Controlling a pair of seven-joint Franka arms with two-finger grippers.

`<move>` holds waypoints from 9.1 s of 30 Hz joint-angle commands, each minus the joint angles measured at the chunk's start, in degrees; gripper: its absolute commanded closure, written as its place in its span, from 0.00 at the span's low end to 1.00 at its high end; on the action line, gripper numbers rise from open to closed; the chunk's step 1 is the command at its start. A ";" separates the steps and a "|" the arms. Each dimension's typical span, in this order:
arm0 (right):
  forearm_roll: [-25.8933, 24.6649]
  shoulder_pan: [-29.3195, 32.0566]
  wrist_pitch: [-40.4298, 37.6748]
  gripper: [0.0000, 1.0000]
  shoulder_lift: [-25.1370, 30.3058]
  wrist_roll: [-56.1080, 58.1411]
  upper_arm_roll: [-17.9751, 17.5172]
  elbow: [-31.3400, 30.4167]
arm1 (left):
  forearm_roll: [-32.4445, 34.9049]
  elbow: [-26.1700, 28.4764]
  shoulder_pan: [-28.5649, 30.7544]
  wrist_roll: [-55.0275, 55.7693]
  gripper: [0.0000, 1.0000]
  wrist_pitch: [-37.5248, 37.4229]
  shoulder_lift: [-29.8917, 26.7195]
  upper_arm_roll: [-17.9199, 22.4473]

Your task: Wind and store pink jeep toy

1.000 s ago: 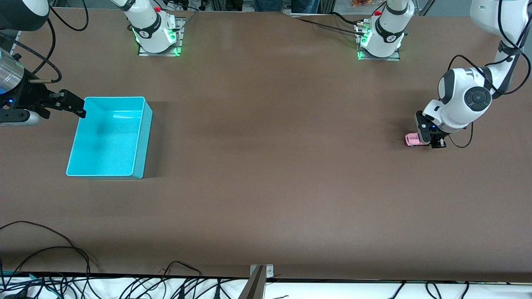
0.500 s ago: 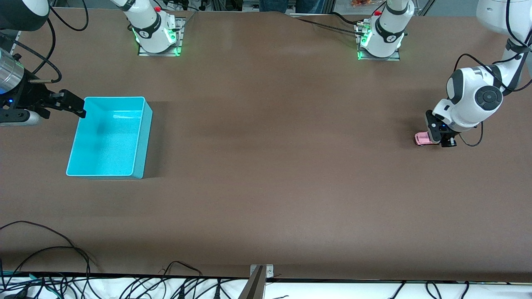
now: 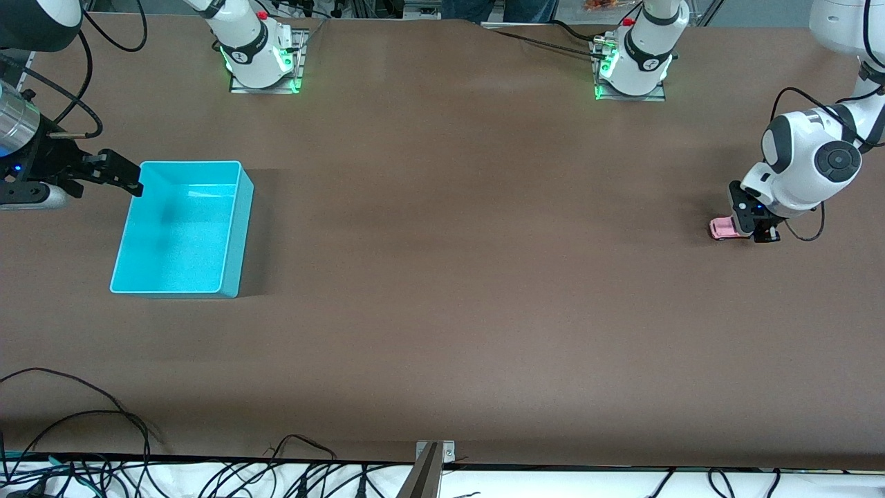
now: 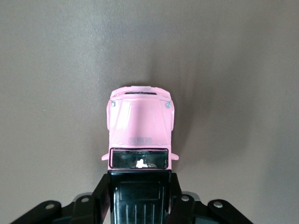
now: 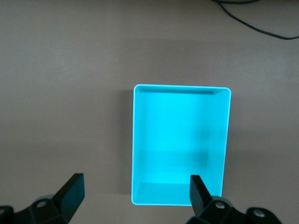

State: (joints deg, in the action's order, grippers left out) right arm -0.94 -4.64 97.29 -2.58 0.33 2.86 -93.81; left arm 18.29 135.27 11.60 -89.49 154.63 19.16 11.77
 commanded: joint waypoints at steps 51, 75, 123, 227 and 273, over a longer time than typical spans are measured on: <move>0.94 0.33 -0.43 0.00 -0.93 0.90 0.13 1.43 | 0.26 -2.29 -1.32 -0.33 0.00 0.15 2.99 -0.08; 0.85 0.33 -0.34 0.00 -1.02 0.90 0.13 1.43 | 0.35 -5.10 -1.49 0.28 0.00 0.24 -0.26 -0.08; 1.29 -0.28 0.19 0.00 -2.87 0.99 -0.04 1.26 | 0.26 -5.54 -0.79 25.51 0.00 -6.43 -17.66 -5.26; 4.01 -6.44 10.56 0.98 -10.87 80.79 2.41 -9.99 | -21.27 -43.95 -8.52 94.85 0.00 -71.13 -23.82 -13.35; 4.63 -5.29 38.59 0.96 -11.74 102.86 20.08 -40.31 | -21.19 -47.12 -7.91 94.24 0.00 -76.14 -23.82 -13.26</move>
State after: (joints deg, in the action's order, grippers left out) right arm 2.08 -10.15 133.95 -13.22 101.42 22.88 -133.84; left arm -1.84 89.73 3.47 5.08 79.70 -5.33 -1.55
